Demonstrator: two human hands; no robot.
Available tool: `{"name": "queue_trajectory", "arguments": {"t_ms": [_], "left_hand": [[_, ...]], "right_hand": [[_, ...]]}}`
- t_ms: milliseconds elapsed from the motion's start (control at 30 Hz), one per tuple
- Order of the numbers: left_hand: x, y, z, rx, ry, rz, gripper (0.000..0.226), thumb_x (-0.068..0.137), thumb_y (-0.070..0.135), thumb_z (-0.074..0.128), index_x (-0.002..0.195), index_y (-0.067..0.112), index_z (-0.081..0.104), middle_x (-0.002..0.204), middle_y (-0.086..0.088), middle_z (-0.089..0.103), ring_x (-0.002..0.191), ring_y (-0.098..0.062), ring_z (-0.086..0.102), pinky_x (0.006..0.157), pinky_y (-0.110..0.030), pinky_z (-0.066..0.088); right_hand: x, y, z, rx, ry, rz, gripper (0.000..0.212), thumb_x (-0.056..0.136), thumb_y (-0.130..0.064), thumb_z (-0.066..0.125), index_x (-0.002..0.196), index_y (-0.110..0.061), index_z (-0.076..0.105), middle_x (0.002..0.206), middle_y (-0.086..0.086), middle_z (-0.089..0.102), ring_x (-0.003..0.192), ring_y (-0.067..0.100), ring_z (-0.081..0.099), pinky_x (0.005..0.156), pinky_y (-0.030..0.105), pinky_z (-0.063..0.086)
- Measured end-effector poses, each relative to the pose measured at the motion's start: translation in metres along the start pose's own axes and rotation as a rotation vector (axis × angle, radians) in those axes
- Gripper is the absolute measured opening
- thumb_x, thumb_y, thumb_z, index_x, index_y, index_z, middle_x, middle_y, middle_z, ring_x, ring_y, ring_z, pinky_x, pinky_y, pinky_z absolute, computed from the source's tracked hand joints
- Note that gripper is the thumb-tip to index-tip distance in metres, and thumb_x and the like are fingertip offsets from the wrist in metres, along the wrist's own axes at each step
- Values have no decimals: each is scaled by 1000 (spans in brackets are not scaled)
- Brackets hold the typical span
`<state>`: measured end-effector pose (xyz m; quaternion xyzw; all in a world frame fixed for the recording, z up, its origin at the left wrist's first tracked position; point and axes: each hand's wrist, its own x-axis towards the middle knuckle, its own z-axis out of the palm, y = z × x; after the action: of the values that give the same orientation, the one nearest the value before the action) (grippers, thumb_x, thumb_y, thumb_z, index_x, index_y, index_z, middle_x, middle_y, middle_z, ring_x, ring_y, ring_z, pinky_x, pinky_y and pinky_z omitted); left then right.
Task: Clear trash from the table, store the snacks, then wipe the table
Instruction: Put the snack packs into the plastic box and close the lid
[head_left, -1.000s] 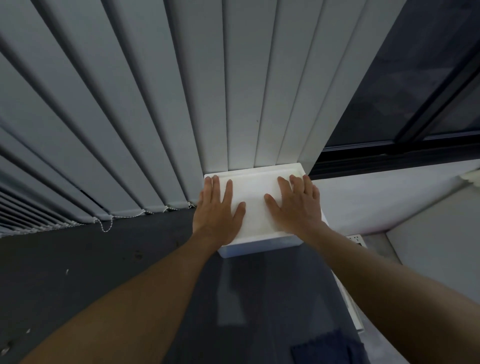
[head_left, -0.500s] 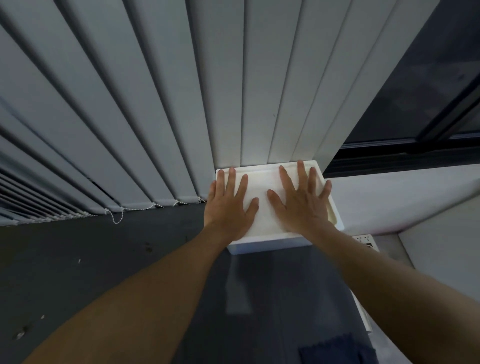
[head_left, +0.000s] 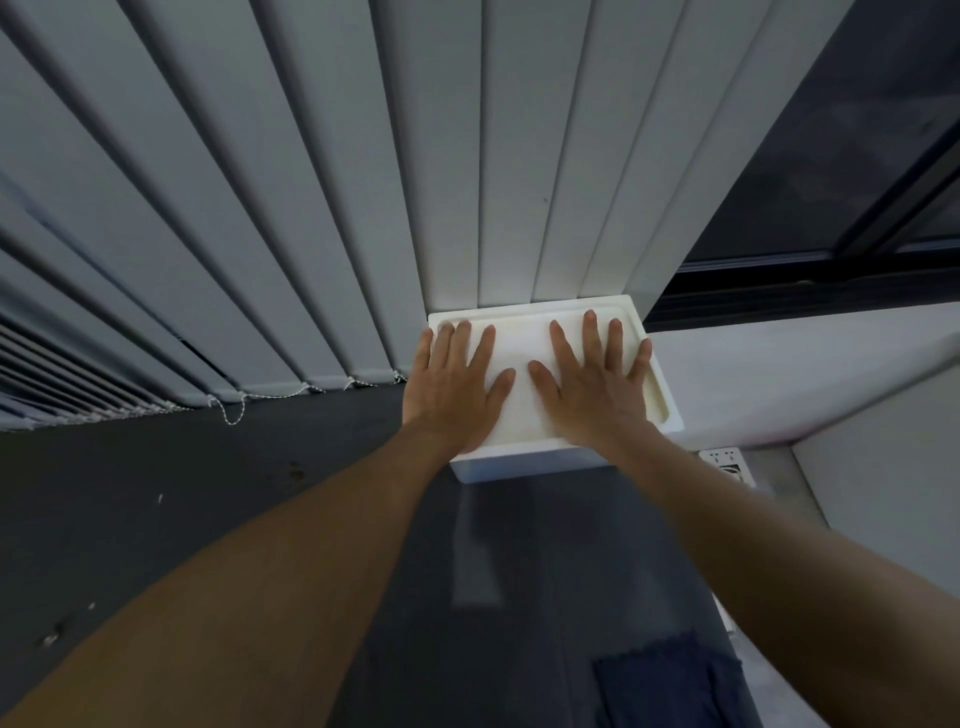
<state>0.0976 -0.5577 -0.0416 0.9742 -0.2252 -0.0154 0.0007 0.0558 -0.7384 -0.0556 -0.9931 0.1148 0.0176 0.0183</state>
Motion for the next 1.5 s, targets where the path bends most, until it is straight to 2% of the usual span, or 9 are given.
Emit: {"name": "queue_trajectory", "arguments": {"t_ms": [133,233,500,633,733,1033,1267,1367,1500], "left_hand": [[1,0,3,-52,10,12,65,104,50,20,160,17,14,166,-14,15,154,-33,8,126,-46,3],[1,4,1,-73,-68,9,81,99,62,24,160,12,8,167,-21,3,155,-38,-1,126,-46,-2],[-2,8,5,12,-52,25,82,95,69,2,161,19,-3,169,-12,-6,155,-28,-12,124,-51,-5],[-1,6,2,5,-70,67,72,100,62,10,160,25,-4,169,-6,-3,156,-25,-6,124,-52,-4],[-3,-1,-1,-36,-88,77,70,101,57,22,160,24,4,169,-9,-2,155,-28,-10,125,-50,-6],[-23,9,-3,-36,0,12,63,104,51,18,159,21,16,164,-17,19,154,-34,8,126,-47,7],[-20,-9,-15,-81,-238,81,66,105,51,17,161,22,-2,169,-9,-7,156,-26,-7,127,-45,2],[-32,-17,-30,-90,-257,130,61,107,41,25,160,16,11,169,-9,5,156,-27,3,126,-45,11],[-63,-28,-44,-131,-136,84,53,107,36,27,156,15,27,162,-9,29,148,-29,26,123,-47,18]], "right_hand": [[-7,-6,-3,20,41,36,75,90,-69,-6,156,-34,2,166,7,2,151,36,4,118,65,-1],[-6,-4,-4,5,39,30,75,89,-69,-4,156,-35,1,166,6,2,151,36,3,118,65,-1],[-4,4,-4,30,-69,-24,75,91,-73,6,155,-36,-7,166,1,-12,151,37,-10,116,67,-7],[-19,-2,0,8,48,100,79,88,-78,3,155,-38,-4,165,7,-11,149,43,-11,114,69,-8],[-16,-2,-2,15,15,113,78,88,-79,2,155,-39,-6,166,5,-7,151,40,-5,114,69,-4],[-16,-1,-2,34,103,88,69,93,-68,8,155,-36,10,165,7,12,151,37,10,117,66,4],[-9,6,-14,-2,-147,64,66,95,-69,5,155,-41,-1,166,-1,-8,152,34,-6,116,64,-10],[-11,9,-23,35,-192,45,66,96,-66,15,155,-37,7,167,4,-4,152,36,-3,117,64,-6],[-34,-5,-29,170,-70,23,64,97,-64,23,153,-33,24,165,5,13,150,36,11,120,61,6]]}}
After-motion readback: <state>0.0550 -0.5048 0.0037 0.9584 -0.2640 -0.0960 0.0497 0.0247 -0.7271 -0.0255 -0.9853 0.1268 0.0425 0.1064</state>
